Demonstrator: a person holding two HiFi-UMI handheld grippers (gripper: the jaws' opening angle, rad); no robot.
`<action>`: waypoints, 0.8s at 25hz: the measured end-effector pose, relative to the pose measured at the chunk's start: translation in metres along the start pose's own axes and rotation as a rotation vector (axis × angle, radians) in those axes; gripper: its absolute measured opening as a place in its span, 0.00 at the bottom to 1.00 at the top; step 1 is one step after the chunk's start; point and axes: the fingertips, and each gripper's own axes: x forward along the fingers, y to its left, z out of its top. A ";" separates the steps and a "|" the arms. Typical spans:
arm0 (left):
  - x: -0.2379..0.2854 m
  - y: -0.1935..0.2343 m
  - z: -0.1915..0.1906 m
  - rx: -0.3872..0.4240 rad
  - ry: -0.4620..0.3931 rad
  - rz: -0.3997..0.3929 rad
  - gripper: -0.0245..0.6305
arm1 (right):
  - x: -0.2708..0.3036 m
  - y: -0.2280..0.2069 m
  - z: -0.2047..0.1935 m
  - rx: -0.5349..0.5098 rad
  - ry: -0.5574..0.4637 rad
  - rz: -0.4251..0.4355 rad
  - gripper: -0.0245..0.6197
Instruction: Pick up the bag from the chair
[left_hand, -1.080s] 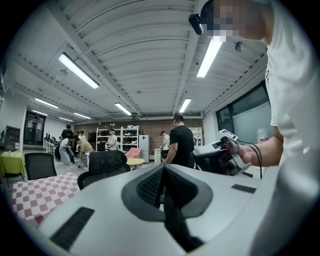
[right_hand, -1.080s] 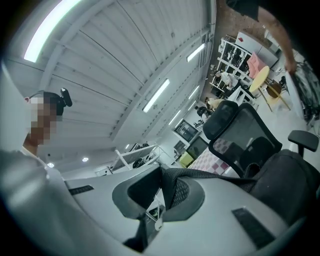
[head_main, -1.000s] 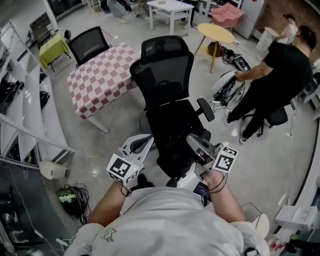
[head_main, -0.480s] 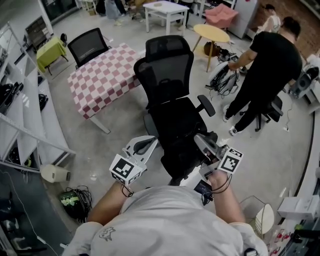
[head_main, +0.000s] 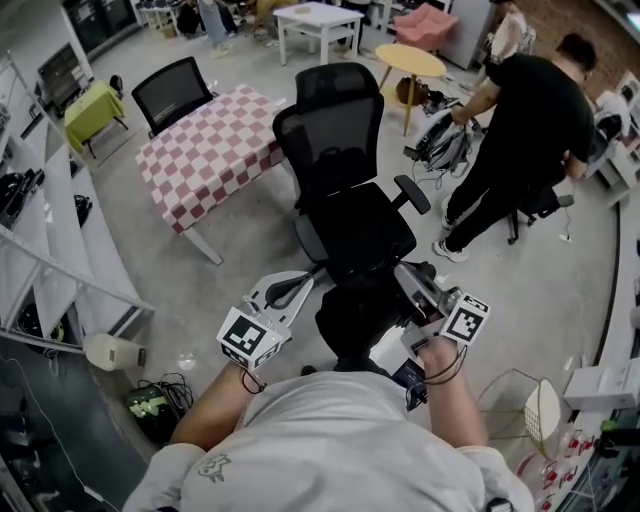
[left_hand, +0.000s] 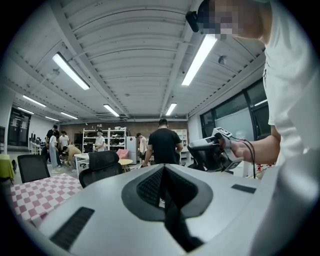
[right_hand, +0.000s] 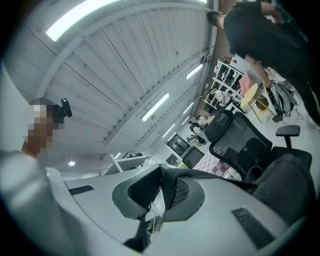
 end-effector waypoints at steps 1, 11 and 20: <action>-0.005 -0.001 -0.001 -0.002 -0.003 0.000 0.06 | 0.000 0.005 -0.004 0.004 -0.002 0.003 0.09; -0.024 -0.035 0.007 -0.008 -0.030 0.033 0.06 | -0.019 0.045 -0.035 0.048 0.046 0.067 0.09; 0.012 -0.119 0.014 -0.011 -0.019 0.037 0.06 | -0.086 0.059 -0.039 0.066 0.119 0.113 0.09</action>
